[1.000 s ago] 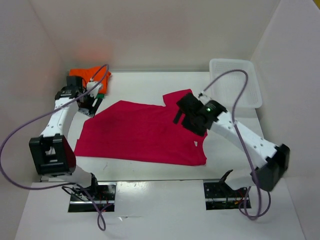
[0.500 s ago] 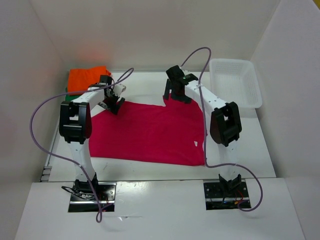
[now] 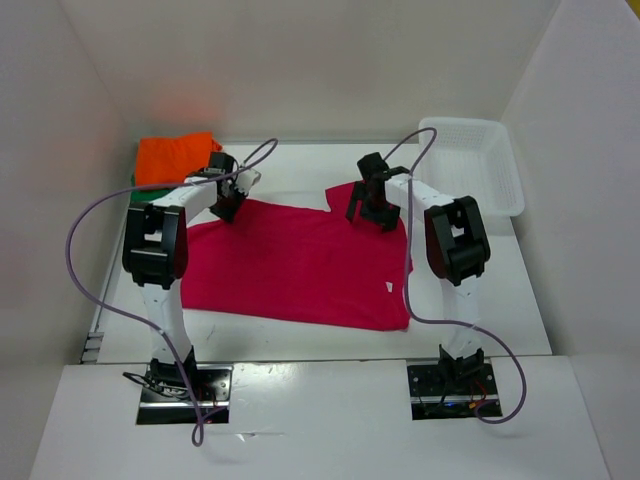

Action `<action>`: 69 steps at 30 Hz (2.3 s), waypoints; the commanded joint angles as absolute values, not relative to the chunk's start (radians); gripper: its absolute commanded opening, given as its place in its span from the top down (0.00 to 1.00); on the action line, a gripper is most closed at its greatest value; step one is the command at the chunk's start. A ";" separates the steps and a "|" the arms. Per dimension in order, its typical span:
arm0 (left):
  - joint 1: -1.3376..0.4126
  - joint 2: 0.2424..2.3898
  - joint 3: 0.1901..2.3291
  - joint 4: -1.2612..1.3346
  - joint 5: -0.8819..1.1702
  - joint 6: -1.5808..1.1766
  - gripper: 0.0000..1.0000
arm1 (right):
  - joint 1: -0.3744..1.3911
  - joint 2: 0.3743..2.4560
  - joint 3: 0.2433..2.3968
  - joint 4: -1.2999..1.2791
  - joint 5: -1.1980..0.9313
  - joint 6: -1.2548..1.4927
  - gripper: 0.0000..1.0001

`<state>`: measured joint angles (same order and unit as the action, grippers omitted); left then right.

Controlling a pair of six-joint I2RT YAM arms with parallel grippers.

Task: Fold and stack the t-shirts
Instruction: Grap the side of the flattened tshirt furthest away from the robot with both arms

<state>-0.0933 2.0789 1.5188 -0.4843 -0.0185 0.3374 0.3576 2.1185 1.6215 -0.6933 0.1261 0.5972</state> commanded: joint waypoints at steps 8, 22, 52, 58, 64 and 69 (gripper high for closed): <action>-0.292 1.859 1.269 -0.526 -0.069 0.403 0.93 | 0.371 2.100 1.496 -0.571 0.106 0.637 0.00; -0.524 1.663 1.172 -0.846 0.032 0.316 0.53 | 0.344 2.082 1.390 -0.520 0.117 0.678 0.00; 0.031 1.850 1.407 -0.624 -0.028 0.252 0.25 | 0.639 2.060 1.761 -0.594 0.256 0.379 0.00; 0.100 1.841 1.333 -0.646 0.110 0.242 0.25 | 0.704 2.161 1.943 -0.614 0.088 0.315 0.00; 0.166 1.873 1.318 -0.646 0.242 0.210 0.24 | 0.784 2.363 2.216 -0.731 0.058 0.215 0.02; 0.179 1.902 1.327 -0.666 0.291 0.233 0.24 | 0.805 2.476 2.331 -0.755 -0.003 0.215 0.16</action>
<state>0.1741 1.8877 1.3052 -0.6521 0.2073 0.2329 0.7822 2.4378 2.2505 -0.6861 0.0437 0.2489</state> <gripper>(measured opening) 0.759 0.859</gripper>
